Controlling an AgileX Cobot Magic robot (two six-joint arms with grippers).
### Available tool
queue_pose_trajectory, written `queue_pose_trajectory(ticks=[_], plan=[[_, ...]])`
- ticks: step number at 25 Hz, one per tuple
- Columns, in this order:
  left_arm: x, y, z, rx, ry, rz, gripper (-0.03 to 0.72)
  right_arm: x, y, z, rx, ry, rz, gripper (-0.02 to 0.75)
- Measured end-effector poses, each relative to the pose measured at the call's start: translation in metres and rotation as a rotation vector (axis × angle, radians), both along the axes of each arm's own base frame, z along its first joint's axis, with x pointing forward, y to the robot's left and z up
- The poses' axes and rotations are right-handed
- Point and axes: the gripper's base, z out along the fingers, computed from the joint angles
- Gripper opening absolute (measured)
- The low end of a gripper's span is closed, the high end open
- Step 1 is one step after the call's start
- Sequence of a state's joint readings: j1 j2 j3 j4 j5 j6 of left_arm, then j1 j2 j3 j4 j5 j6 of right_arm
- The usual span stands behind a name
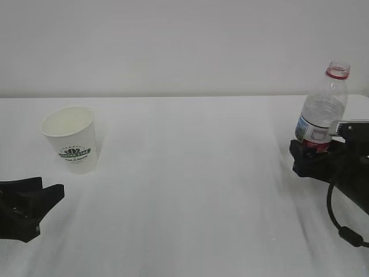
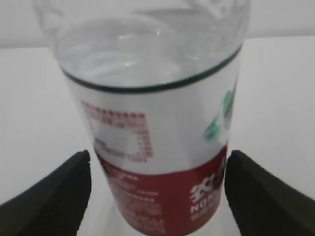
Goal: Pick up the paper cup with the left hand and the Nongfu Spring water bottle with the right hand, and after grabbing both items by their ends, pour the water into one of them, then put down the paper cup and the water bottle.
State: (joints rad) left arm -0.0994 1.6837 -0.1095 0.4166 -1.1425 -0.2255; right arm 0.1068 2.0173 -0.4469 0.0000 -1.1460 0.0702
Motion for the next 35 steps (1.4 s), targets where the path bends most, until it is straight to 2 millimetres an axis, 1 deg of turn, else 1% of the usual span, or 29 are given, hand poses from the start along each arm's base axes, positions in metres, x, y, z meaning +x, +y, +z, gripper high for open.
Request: queue_pose_trajectory(ticks=[14, 21, 24, 31, 35], plan=[[0.000, 0.000, -0.001, 0.000, 0.005, 0.000, 0.390, 0.029, 0.002, 0.016, 0.014, -0.108, -0.019, 0.643], [0.000, 0.000, -0.002, 0.001, 0.011, 0.000, 0.390, 0.038, 0.002, 0.020, 0.017, -0.131, -0.019, 0.643], [0.000, 0.000, -0.002, 0.000, 0.011, 0.007, 0.390, 0.041, 0.003, 0.018, 0.017, -0.126, -0.019, 0.643], [0.001, 0.001, -0.002, -0.001, 0.011, 0.016, 0.390, 0.042, 0.003, 0.001, 0.012, -0.083, -0.019, 0.643], [0.001, 0.001, -0.003, 0.000, 0.018, 0.018, 0.390, 0.042, 0.003, 0.000, 0.011, -0.081, -0.019, 0.641]])
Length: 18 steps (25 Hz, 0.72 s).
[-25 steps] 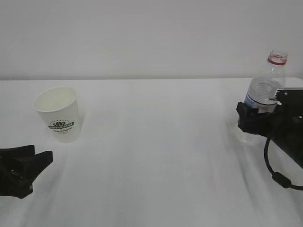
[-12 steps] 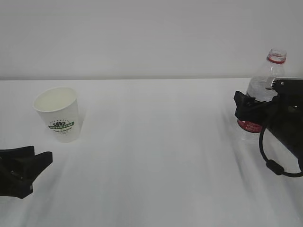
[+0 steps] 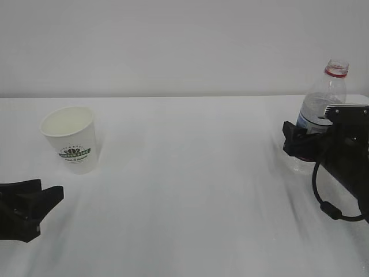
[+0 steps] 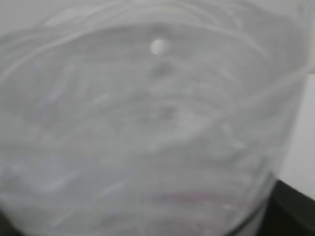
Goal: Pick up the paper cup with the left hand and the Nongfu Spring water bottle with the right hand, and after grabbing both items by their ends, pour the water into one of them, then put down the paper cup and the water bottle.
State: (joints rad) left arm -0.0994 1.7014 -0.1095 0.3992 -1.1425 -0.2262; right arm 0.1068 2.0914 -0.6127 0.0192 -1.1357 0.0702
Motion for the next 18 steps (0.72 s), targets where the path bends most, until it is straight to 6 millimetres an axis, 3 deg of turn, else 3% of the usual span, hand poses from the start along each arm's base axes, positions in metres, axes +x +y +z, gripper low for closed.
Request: queue_pose_trajectory(ticks=[18], plan=[[0.0001, 0.0001, -0.0006, -0.002, 0.003, 0.003, 0.390, 0.0002, 0.0000, 0.0005, -0.001, -0.011, 0.001, 0.448]])
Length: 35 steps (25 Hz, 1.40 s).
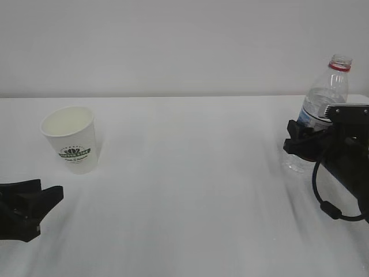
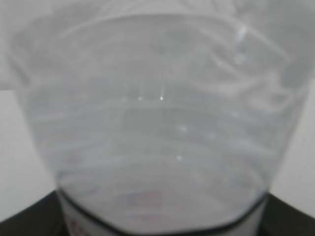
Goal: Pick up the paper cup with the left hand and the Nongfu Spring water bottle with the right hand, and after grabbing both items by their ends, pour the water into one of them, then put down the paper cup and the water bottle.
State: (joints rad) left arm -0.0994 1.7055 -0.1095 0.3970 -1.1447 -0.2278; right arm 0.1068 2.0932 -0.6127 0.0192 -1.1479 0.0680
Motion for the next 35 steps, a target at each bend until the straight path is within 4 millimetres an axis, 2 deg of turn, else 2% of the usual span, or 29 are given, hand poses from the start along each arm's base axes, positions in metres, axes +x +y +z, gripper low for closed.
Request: queue_pose_trajectory(ticks=[18, 24, 35], plan=[[0.0000, 0.0000, 0.0000, -0.001, 0.000, 0.000, 0.390, 0.0000, 0.0000, 0.0001, -0.003, -0.002, 0.001, 0.440], [0.0000, 0.0000, 0.0000, -0.001, 0.000, 0.000, 0.390, 0.0000, 0.0005, 0.0001, -0.103, -0.011, 0.031, 0.440], [0.0000, 0.0000, 0.0000, -0.001, 0.000, 0.000, 0.390, -0.0089, -0.0005, -0.0016, -0.121, -0.007, 0.036, 0.440]])
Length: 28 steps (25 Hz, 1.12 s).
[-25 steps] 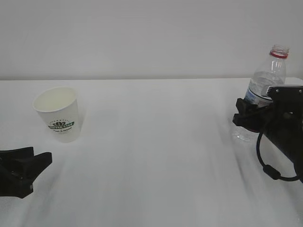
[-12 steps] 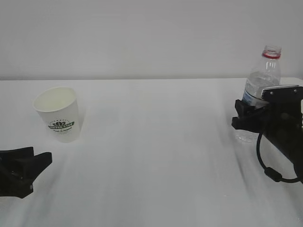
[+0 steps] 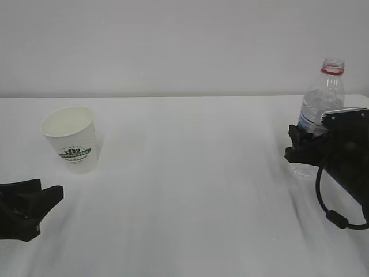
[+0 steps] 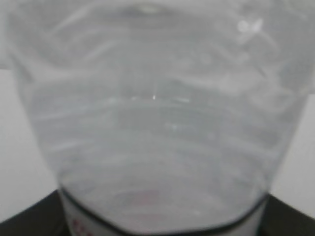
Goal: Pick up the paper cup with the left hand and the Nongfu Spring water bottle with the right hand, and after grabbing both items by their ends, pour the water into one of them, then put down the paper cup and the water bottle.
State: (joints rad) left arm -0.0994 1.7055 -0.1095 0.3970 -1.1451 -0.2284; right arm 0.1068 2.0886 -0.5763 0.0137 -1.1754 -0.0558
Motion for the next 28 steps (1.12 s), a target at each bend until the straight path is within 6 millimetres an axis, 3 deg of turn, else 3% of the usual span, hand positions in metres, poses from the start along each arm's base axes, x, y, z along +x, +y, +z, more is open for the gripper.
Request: queue_pose_trajectory(ticks=[28], plan=[[0.000, 0.000, 0.000, -0.003, -0.003, 0.003, 0.390, -0.043, -0.005, 0.039, -0.004, 0.016, 0.001, 0.431]])
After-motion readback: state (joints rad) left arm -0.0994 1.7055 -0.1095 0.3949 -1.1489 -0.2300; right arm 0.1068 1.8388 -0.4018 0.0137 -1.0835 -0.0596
